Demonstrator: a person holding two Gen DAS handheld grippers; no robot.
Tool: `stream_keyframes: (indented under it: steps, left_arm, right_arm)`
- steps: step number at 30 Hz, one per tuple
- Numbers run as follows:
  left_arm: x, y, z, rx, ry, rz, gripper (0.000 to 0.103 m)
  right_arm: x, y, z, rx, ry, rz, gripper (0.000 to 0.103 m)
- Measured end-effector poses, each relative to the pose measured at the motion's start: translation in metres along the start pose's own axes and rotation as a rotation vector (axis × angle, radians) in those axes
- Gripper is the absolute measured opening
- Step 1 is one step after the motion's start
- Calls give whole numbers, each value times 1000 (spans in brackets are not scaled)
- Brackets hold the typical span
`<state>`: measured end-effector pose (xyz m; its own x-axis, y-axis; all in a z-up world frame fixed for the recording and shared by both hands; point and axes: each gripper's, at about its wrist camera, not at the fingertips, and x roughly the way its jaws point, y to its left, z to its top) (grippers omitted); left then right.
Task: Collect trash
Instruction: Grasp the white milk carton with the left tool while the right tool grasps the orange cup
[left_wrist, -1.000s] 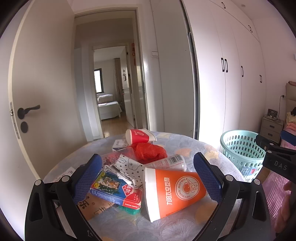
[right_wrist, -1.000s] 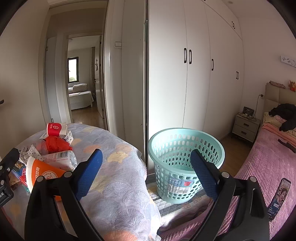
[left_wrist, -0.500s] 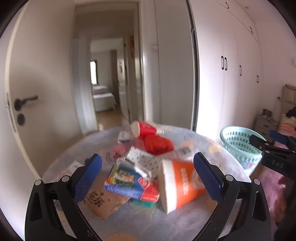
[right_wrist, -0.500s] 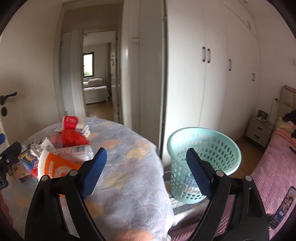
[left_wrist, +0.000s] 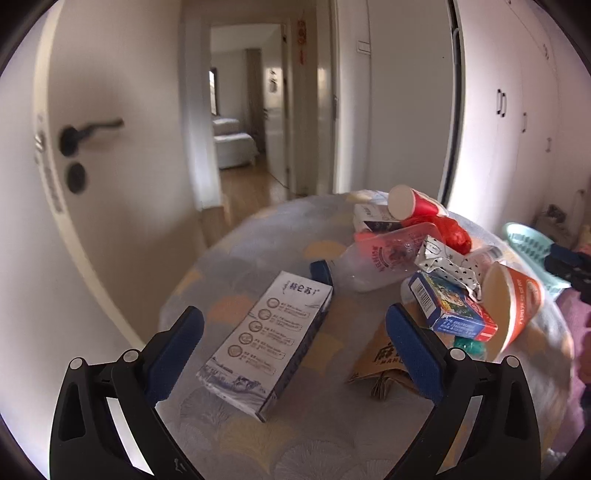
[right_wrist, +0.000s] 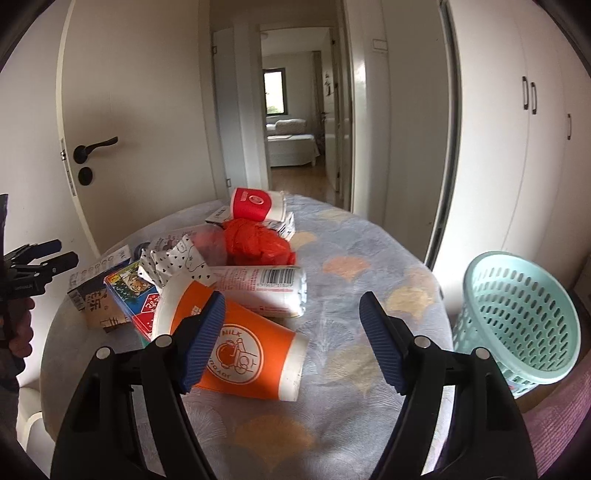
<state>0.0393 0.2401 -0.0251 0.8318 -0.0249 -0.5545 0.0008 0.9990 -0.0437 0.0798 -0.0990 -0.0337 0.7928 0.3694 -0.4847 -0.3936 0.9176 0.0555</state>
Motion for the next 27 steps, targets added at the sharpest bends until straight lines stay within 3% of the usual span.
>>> stream_keyframes:
  steps: [4, 10, 12, 21, 27]
  left_arm:
    - [30, 23, 1, 3, 63, 29, 96]
    - [78, 20, -13, 79, 221, 74, 95]
    - [83, 16, -17, 99, 247, 88, 85]
    - [68, 3, -23, 107, 232, 131, 57]
    - [49, -1, -21, 63, 211, 147, 54]
  right_arm:
    - [21, 4, 3, -14, 60, 71, 71]
    - [44, 10, -1, -29, 165, 180, 72]
    - [42, 13, -3, -45, 166, 181, 72]
    - [11, 16, -23, -61, 163, 163, 72]
    - [-15, 25, -37, -54, 179, 168, 72]
